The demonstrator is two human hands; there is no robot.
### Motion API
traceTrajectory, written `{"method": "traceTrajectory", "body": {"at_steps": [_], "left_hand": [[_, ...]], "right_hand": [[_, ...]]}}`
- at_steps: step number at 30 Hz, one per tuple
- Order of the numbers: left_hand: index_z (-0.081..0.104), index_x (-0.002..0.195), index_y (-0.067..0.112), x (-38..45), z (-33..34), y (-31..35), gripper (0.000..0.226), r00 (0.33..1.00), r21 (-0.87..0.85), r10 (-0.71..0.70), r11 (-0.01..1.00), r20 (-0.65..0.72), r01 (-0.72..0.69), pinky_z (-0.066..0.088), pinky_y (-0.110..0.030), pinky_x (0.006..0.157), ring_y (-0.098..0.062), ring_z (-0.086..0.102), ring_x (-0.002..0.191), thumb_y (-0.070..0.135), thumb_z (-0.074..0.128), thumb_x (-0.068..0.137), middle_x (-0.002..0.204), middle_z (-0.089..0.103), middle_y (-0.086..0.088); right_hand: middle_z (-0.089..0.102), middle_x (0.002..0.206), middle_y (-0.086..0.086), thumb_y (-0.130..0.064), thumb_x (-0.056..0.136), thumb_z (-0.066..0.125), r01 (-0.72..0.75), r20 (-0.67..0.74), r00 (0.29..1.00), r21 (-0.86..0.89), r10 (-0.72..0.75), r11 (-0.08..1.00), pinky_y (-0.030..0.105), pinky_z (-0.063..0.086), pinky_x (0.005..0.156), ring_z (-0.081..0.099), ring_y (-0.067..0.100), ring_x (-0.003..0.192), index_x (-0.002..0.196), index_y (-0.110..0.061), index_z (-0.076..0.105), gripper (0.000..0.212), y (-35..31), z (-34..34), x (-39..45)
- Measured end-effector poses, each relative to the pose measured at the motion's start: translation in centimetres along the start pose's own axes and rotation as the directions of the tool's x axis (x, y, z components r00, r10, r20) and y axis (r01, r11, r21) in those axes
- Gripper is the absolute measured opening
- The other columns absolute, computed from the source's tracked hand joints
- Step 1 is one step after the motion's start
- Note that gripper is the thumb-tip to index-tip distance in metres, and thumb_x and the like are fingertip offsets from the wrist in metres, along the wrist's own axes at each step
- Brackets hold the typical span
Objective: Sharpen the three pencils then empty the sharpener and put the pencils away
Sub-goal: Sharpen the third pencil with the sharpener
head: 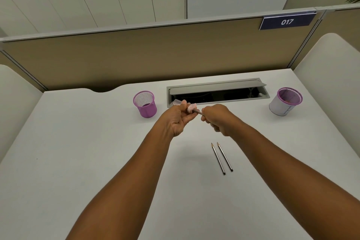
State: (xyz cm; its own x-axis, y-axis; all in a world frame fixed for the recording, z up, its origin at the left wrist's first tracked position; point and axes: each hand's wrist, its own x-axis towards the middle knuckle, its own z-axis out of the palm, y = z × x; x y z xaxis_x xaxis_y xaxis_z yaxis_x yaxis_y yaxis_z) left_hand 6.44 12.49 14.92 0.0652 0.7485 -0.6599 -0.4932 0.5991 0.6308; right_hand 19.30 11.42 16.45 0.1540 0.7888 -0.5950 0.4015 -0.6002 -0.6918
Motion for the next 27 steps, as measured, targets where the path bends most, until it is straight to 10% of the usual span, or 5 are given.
{"method": "traceTrajectory", "body": {"at_steps": [5,10,17,22,27], "left_hand": [[0.055,0.122,0.003,0.0,0.1,0.1,0.025,1.0,-0.007,0.009,1.0,-0.016,-0.01,0.048,-0.045,0.095,-0.031,0.064,0.095,0.012,0.046,0.101,0.111,0.063,-0.019],[0.046,0.14,0.008,-0.2,0.4,-0.2,0.04,1.0,-0.006,-0.005,1.0,-0.024,0.005,0.046,-0.045,0.099,-0.036,0.062,0.109,0.009,0.046,0.101,0.11,0.061,-0.018],[0.053,0.13,0.001,-0.3,0.2,-0.4,0.034,1.0,0.039,-0.016,0.999,0.01,0.016,0.048,-0.043,0.1,-0.034,0.063,0.108,0.015,0.049,0.099,0.1,0.065,-0.019],[0.054,0.126,0.003,-0.1,0.1,-0.3,0.029,1.0,0.034,-0.018,0.999,-0.02,0.018,0.048,-0.043,0.098,-0.034,0.063,0.105,0.014,0.048,0.1,0.102,0.065,-0.02],[0.044,0.141,0.006,0.2,0.0,-0.2,0.04,0.999,0.007,-0.005,1.0,-0.048,0.006,0.045,-0.045,0.102,-0.035,0.059,0.118,0.01,0.044,0.102,0.109,0.061,-0.021]], "right_hand": [[0.056,0.083,0.004,-0.026,0.096,0.049,0.383,-0.056,0.9,-0.376,-0.433,0.844,0.024,0.036,0.056,0.05,0.016,0.068,0.093,-0.01,0.055,0.018,1.7,0.6,-0.3],[0.057,0.063,0.006,-0.005,0.073,0.07,0.467,-0.076,0.449,-0.829,-0.89,0.306,0.015,0.005,0.048,0.032,0.013,0.054,0.072,-0.008,0.06,0.011,3.6,0.9,-0.1],[0.051,0.07,0.005,-0.021,0.095,0.046,0.028,-0.054,0.998,-0.013,-0.029,1.0,0.023,0.027,0.046,0.037,0.014,0.053,0.077,-0.005,0.062,0.028,0.5,0.1,0.0],[0.053,0.078,0.005,-0.029,0.098,0.043,0.19,-0.029,0.979,-0.22,-0.202,0.957,0.025,0.031,0.052,0.043,0.015,0.059,0.091,-0.004,0.061,0.031,1.2,0.2,0.1],[0.055,0.078,0.002,-0.02,0.095,0.051,0.496,-0.079,0.603,-0.742,-0.794,0.451,0.023,0.02,0.047,0.044,0.019,0.06,0.086,-0.01,0.057,0.014,4.1,1.4,0.8]]}}
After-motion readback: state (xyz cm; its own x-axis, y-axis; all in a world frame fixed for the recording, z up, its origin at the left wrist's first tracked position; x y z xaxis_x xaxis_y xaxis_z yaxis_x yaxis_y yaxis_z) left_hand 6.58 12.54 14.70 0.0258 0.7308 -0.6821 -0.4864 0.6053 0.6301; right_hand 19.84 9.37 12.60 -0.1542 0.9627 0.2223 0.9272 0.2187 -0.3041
